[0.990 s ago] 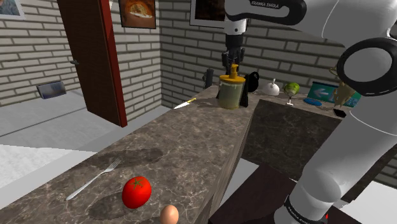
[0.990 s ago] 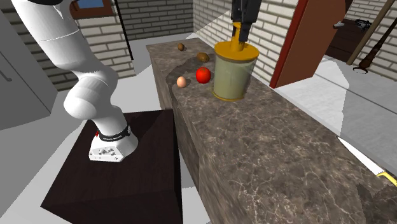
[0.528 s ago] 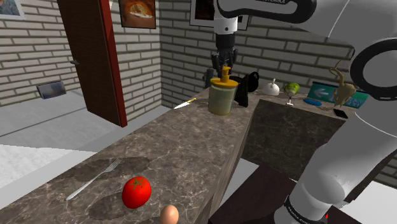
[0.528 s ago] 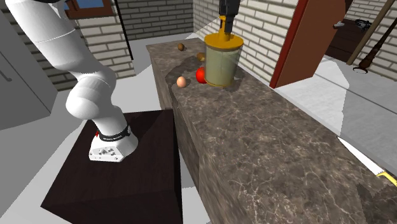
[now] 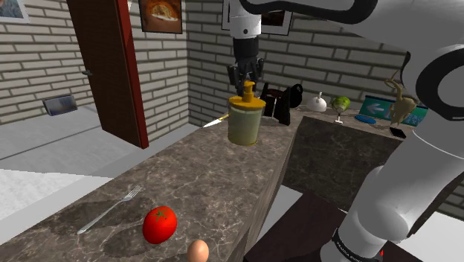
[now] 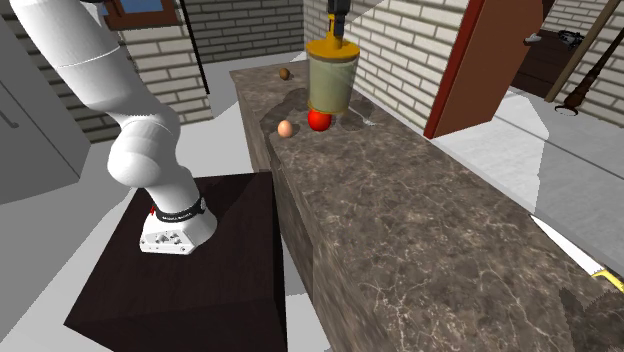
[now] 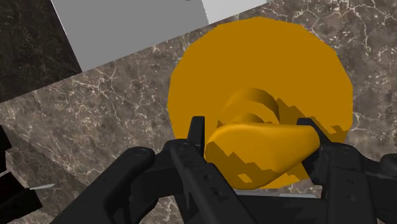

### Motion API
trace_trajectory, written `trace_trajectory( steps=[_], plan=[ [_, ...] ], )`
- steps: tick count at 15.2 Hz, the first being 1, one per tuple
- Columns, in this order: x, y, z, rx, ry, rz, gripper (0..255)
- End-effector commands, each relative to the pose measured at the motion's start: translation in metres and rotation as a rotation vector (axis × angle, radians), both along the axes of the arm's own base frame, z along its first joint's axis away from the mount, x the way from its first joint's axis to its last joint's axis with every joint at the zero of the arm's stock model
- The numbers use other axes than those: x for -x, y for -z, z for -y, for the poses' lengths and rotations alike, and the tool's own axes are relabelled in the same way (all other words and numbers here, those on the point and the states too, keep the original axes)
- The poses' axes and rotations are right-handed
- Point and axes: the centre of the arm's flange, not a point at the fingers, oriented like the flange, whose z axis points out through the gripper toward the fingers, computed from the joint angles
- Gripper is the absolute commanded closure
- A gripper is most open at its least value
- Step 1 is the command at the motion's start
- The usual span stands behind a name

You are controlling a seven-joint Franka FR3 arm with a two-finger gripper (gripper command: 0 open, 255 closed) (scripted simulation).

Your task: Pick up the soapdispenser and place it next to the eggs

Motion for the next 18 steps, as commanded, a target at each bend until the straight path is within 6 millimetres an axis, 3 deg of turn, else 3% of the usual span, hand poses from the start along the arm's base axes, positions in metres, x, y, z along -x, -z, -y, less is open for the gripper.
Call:
trace_trajectory(
  steps=[1, 7, 18],
  plan=[
    [0.007, 0.000, -0.026, 0.000, 0.002, 0.001, 255],
    [0.021, 0.000, -0.106, 0.000, 0.002, 0.001, 255],
    [0.021, 0.058, -0.106, 0.000, 0.002, 0.001, 255]
  ],
)
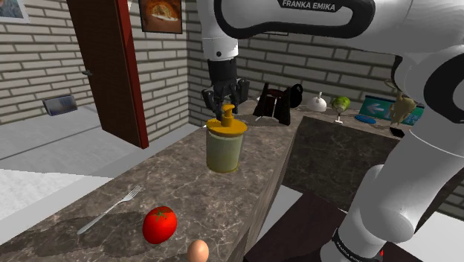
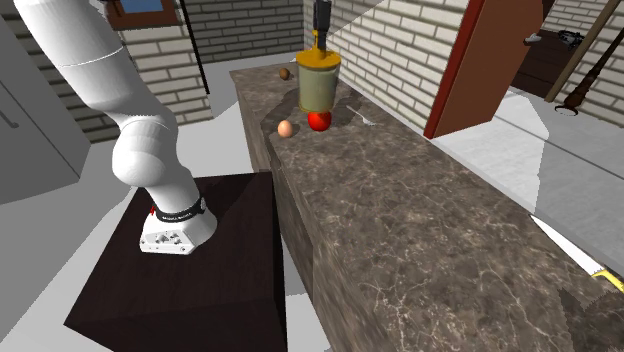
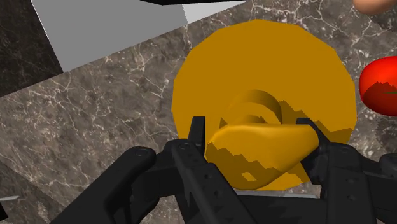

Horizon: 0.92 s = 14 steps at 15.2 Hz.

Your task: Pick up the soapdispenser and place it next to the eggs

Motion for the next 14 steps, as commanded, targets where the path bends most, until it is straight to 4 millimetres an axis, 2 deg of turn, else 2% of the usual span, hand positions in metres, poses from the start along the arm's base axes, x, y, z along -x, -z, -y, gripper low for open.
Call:
trace_trajectory(
  steps=[1, 14],
  plan=[
    [0.001, 0.010, 0.000, 0.000, 0.000, 0.001, 255],
    [0.001, 0.079, 0.000, 0.000, 0.000, 0.001, 255]
  ],
)
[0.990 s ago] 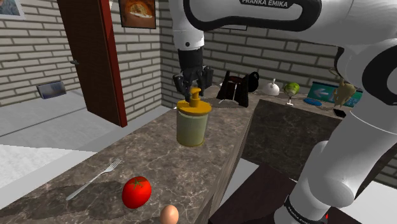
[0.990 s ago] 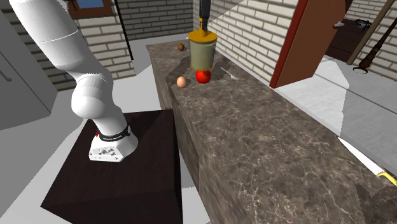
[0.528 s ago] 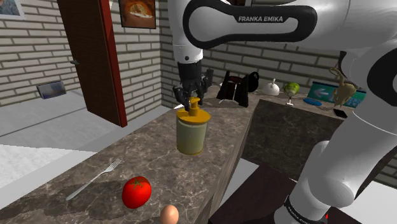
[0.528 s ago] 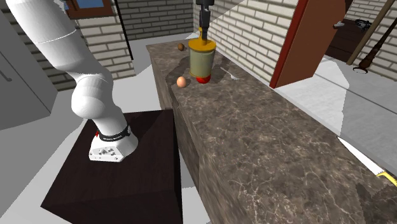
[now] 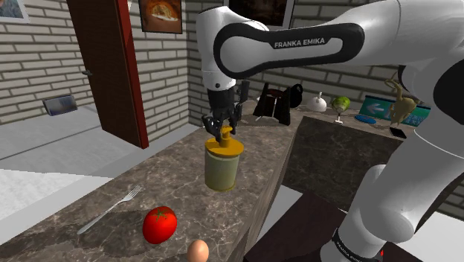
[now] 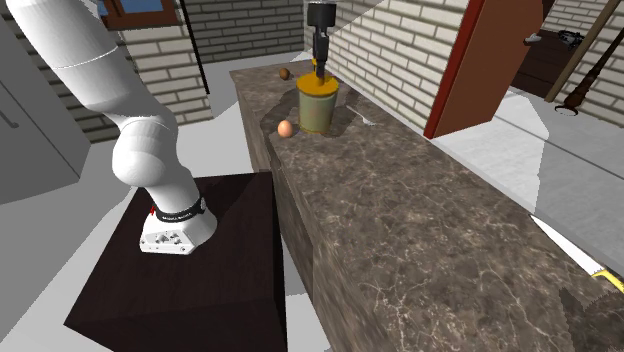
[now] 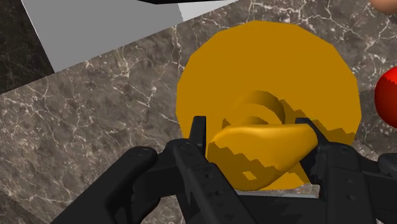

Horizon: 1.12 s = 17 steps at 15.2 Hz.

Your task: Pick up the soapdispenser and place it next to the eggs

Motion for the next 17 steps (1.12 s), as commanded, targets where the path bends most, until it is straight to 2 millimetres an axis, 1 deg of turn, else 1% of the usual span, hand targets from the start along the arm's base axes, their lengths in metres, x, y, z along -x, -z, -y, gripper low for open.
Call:
trace_trajectory(
  steps=[1, 17],
  plan=[
    [-0.001, 0.010, 0.000, -0.001, 0.000, 0.001, 255],
    [-0.001, 0.095, 0.000, -0.001, 0.000, 0.001, 255]
  ],
)
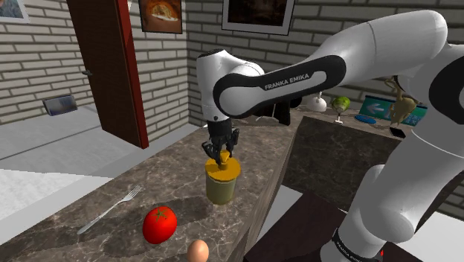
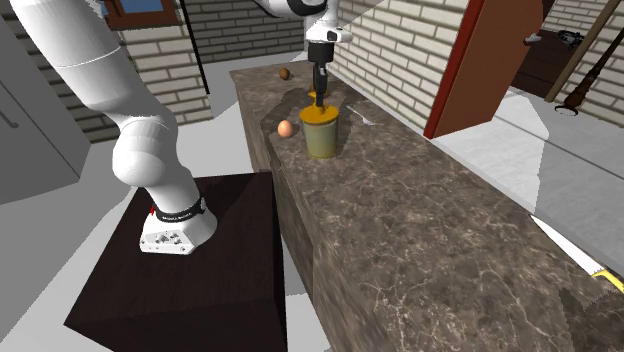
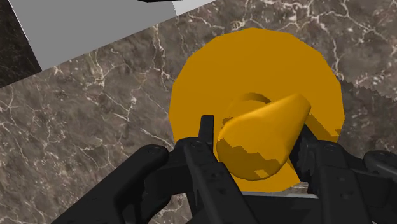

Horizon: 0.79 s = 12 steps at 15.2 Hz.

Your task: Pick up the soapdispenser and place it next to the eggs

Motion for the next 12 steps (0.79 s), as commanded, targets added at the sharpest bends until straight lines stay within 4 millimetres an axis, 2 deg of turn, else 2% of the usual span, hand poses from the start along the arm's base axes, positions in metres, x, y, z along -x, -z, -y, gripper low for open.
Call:
trace_trajectory(
  steps=[1, 9, 12],
  plan=[
    [0.000, 0.010, 0.000, 0.000, 0.000, 0.001, 255],
    [0.000, 0.055, 0.000, 0.000, 0.000, 0.001, 255],
    [0.000, 0.055, 0.000, 0.000, 0.000, 0.001, 255]
  ],
)
